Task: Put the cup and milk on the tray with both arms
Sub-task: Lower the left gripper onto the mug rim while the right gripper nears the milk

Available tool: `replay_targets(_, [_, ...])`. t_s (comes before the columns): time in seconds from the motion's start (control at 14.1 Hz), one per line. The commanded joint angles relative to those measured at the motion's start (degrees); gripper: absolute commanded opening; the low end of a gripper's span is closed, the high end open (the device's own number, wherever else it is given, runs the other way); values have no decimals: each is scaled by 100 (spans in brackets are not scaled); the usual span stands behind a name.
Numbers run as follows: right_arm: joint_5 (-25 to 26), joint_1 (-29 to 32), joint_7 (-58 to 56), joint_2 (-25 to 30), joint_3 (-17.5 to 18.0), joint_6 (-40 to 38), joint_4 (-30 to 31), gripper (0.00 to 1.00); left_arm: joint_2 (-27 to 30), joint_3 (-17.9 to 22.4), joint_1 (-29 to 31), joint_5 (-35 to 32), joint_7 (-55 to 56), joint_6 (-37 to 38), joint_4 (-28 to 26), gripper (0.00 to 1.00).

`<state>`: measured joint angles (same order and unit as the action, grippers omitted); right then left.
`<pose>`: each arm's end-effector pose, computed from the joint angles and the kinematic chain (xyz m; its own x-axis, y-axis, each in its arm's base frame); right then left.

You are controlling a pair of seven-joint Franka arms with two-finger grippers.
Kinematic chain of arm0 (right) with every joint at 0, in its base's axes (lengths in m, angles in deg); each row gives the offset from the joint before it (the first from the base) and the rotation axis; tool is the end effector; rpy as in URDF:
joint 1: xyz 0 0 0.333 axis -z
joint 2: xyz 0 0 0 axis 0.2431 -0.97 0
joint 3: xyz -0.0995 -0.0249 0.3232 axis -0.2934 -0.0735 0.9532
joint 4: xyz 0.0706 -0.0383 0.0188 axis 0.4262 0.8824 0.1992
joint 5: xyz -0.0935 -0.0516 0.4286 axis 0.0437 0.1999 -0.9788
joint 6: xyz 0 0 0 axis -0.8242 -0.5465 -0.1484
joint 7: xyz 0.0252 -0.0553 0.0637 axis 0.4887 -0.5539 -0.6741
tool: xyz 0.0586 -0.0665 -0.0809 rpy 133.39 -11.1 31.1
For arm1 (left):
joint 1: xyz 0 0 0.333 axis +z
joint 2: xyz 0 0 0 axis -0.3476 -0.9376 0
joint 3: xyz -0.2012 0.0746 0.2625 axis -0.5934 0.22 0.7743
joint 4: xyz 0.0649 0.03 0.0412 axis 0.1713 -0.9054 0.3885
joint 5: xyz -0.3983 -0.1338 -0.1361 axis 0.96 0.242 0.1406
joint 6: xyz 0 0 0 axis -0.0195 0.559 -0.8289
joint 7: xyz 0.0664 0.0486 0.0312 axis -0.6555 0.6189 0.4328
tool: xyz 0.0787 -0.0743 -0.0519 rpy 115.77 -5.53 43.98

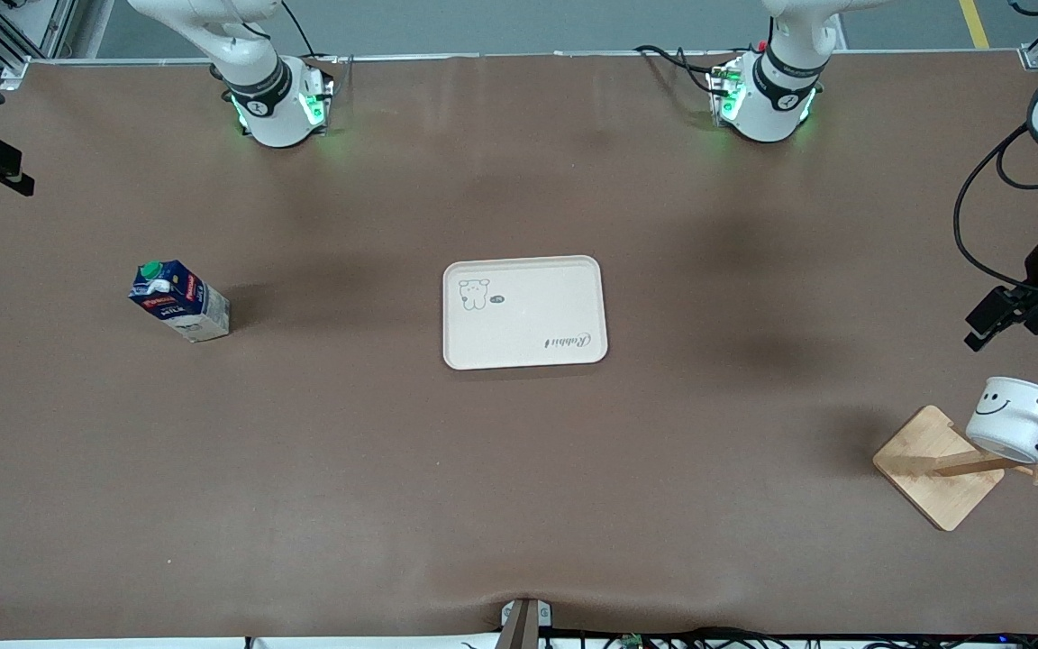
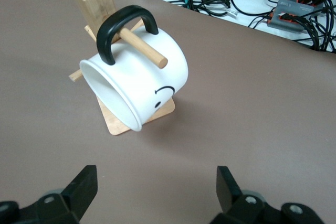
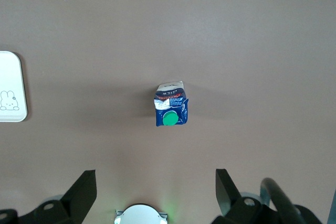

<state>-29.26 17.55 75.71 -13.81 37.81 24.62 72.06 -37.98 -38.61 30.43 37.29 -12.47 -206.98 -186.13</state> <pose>0.5574 -0.0710 0.6744 0.9945 0.0654 -0.0814 0.0655 -0.9978 -0.0005 0.6141 0.1007 0.4599 0.8829 0.2743 0.3812 0.2623 -0.9613 0.0843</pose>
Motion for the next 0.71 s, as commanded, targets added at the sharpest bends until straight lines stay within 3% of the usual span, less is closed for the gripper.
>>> replay_targets(0.0, [-81,117,13,-62,66,101,-85,100,-206,-31,168,111,-76,-442,-23,100])
replay_targets(0.21, [-81,47,-22,-720,75,225,-120,100,-391,-40,239,120,-120,-846,-23,100])
replay_targets(0.64, [-107,91,4,-854,84,664,-332,100,-901,-75,257,164,-111,-1937,13,100])
